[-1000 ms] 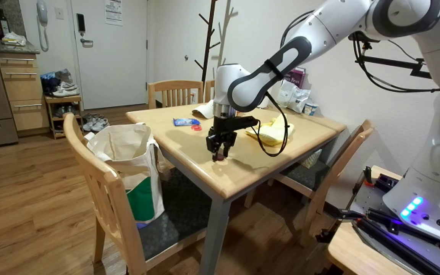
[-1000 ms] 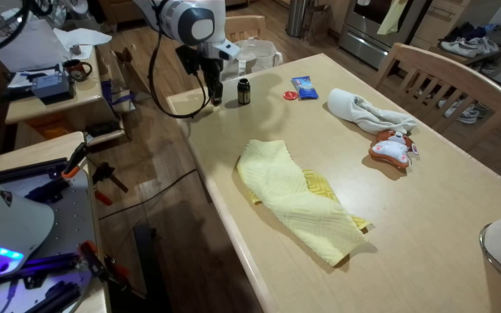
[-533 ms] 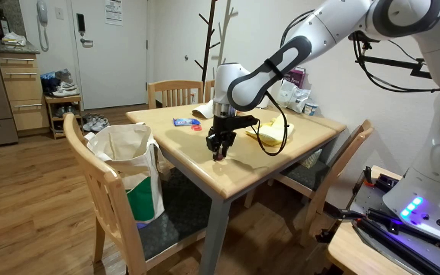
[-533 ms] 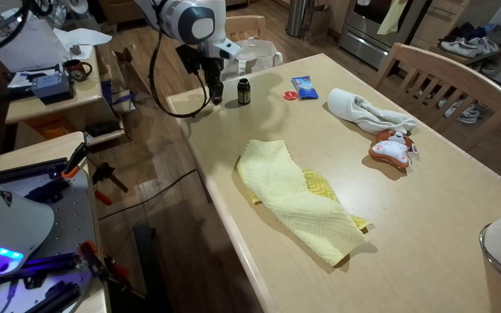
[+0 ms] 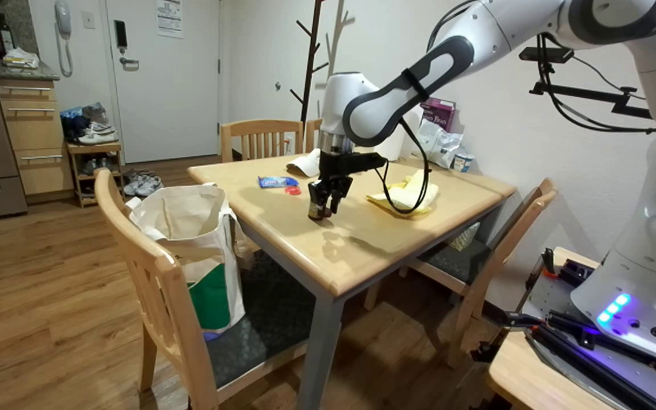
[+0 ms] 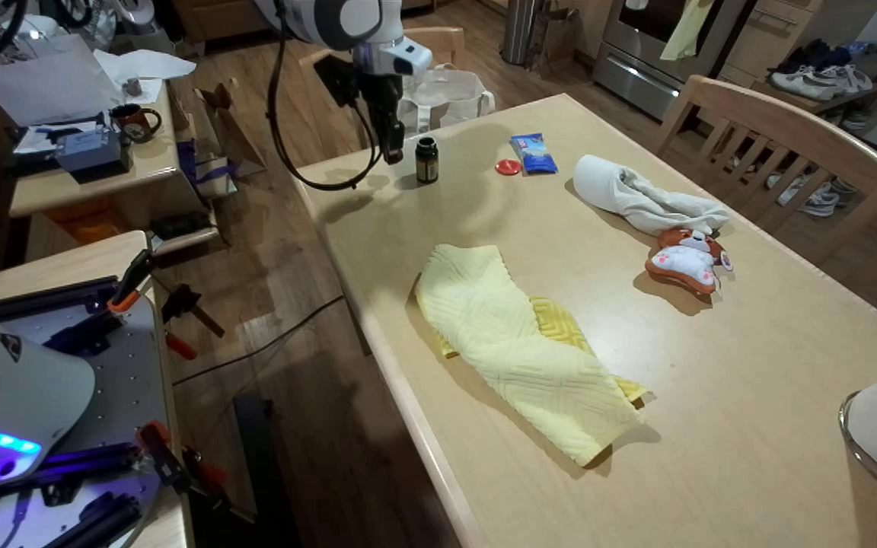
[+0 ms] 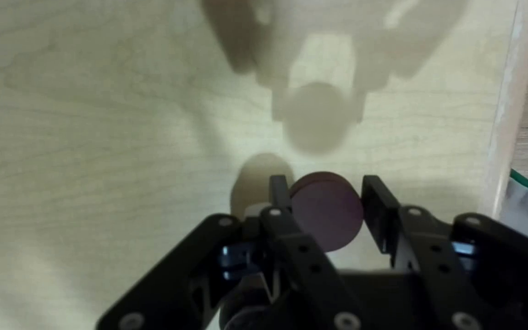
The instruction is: Put the lid on the bottle
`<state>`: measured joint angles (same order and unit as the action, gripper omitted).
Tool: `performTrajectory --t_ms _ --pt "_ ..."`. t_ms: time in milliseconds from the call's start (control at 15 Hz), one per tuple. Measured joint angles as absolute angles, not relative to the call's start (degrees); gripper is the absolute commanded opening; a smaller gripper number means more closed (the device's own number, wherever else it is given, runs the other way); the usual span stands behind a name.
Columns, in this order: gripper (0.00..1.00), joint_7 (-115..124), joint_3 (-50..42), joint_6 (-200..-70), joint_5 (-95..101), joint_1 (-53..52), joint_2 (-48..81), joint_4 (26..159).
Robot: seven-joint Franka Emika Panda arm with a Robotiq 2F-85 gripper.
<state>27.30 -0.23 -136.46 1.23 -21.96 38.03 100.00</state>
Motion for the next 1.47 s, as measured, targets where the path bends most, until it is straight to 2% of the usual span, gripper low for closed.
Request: performTrajectory --t_ms 733,1467 --pt "0.18 27.37 -1.15 -131.78 5.45 -21.94 35.39 94.4" --pt "0.18 27.37 -0.66 -116.01 4.68 -19.83 37.93 82.21"
